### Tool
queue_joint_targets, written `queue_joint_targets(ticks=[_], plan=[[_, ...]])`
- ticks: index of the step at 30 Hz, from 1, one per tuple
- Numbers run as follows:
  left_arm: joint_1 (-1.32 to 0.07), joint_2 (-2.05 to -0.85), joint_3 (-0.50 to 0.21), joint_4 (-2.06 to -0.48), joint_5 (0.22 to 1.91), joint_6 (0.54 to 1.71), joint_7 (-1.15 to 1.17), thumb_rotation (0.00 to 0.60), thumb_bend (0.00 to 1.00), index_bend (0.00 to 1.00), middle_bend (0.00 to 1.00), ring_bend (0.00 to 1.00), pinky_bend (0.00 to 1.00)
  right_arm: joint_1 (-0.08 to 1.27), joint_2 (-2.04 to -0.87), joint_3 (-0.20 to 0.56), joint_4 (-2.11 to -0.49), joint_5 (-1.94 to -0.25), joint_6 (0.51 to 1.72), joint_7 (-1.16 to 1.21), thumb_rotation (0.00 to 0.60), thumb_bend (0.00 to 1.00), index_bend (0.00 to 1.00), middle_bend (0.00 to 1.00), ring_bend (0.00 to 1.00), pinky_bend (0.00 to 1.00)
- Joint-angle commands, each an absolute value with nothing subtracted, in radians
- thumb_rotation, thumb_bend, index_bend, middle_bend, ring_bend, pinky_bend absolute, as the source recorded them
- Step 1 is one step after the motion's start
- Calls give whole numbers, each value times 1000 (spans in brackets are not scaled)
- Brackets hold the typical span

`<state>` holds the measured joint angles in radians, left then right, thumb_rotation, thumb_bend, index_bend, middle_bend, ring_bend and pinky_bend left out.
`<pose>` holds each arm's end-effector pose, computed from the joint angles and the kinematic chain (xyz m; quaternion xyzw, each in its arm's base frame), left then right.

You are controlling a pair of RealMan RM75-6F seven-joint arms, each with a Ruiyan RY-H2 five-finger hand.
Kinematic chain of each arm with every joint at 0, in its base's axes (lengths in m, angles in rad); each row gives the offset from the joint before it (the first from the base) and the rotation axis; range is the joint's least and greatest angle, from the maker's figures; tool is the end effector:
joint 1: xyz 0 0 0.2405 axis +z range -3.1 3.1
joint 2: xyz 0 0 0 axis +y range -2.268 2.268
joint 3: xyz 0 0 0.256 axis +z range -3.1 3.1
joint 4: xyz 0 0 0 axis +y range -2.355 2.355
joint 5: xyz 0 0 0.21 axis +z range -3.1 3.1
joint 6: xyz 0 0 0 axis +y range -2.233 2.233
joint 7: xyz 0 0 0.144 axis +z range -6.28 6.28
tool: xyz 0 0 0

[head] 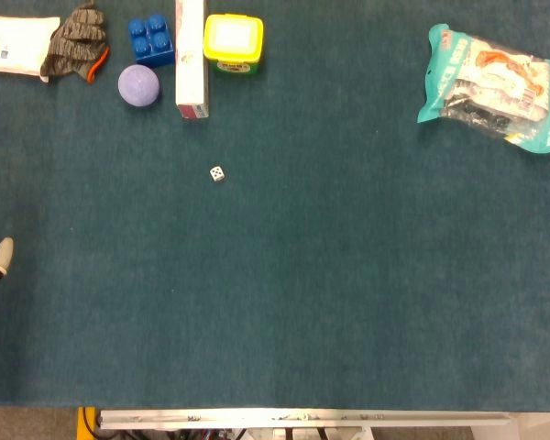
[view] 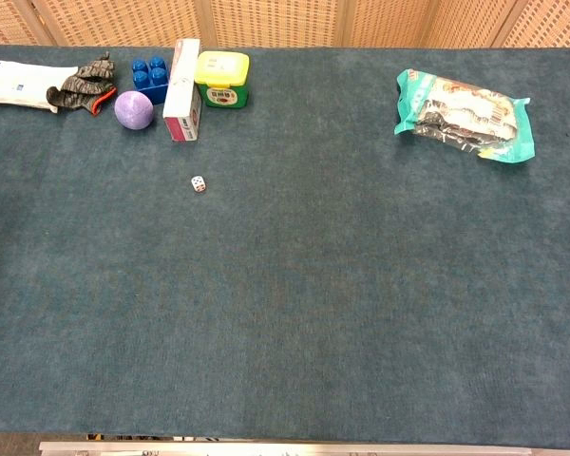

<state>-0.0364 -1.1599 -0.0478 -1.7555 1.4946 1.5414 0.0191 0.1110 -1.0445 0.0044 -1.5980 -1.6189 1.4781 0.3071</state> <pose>-0.2848 0.1640 0.1429 -0.5421 -0.4360 -0.4359 0.5710 -0.3039 -0.1790 0.1703 0.5981 -0.4387 0.4541 0.4936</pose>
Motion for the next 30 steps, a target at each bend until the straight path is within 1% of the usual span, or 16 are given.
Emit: queue_joint_targets(ticks=[1,9,11,12,14,16,17,18,19,22,24,26,27,28,29,30], plan=[[-38,-1159,-49,-1759,1491,1539,22,600,302,74,162,140,61,112,-1044,5,-1598,-1619,1477,307,600,388,150,335,289,315],[-48,-1157,-44,-1754,1505,1524,24,600,302,74,163,147,62,114,-1038,12,-1599,-1622,1487,306,600,388,150,335,289,315],[-58,-1154,-44,-1751,1511,1510,22,600,303,74,175,151,65,114,-1033,19,-1602,-1620,1494,306,600,388,150,335,289,315],[-67,-1151,-43,-1749,1517,1498,20,600,303,74,192,159,83,114,-1031,24,-1604,-1617,1500,302,600,388,150,334,288,315],[-86,-1145,-41,-1743,1529,1471,15,600,302,74,238,206,191,116,-1028,32,-1607,-1613,1505,297,600,388,150,334,289,315],[-112,-1138,-40,-1737,1544,1435,1,600,303,74,331,312,403,118,-1024,40,-1612,-1606,1507,293,600,388,150,335,289,315],[-126,-1135,-41,-1732,1551,1418,-8,600,304,78,394,374,496,119,-1022,43,-1614,-1603,1507,291,600,388,150,335,289,315],[-145,-1132,-43,-1723,1558,1394,-23,600,304,89,494,467,602,121,-1020,47,-1618,-1599,1505,287,600,388,150,335,289,315],[-161,-1130,-43,-1717,1563,1371,-39,600,304,105,627,586,707,123,-1018,49,-1620,-1596,1504,285,600,388,150,335,289,315],[-224,-1112,-37,-1702,1574,1270,-101,600,313,127,856,809,860,127,-1014,53,-1628,-1591,1496,277,600,388,149,335,294,315],[-272,-1098,-33,-1695,1577,1189,-153,600,378,142,951,914,943,129,-1012,53,-1632,-1589,1492,273,600,388,150,335,297,315],[-312,-1090,-29,-1685,1579,1124,-185,600,449,162,992,961,984,129,-1011,54,-1634,-1586,1490,270,600,388,150,335,298,315],[-338,-1085,-26,-1681,1578,1080,-198,590,478,179,1000,982,996,130,-1010,54,-1635,-1585,1488,270,600,388,150,335,298,315],[-358,-1083,-23,-1682,1577,1047,-208,555,492,187,1000,990,999,130,-1009,55,-1637,-1583,1486,270,600,388,150,335,300,315],[-377,-1081,-20,-1682,1576,1016,-218,480,512,194,1000,998,1000,130,-1008,54,-1638,-1581,1484,270,600,388,150,335,303,315],[-401,-1081,-17,-1682,1573,976,-230,375,530,196,1000,1000,1000,130,-1007,54,-1639,-1580,1483,269,600,388,150,335,306,315]])
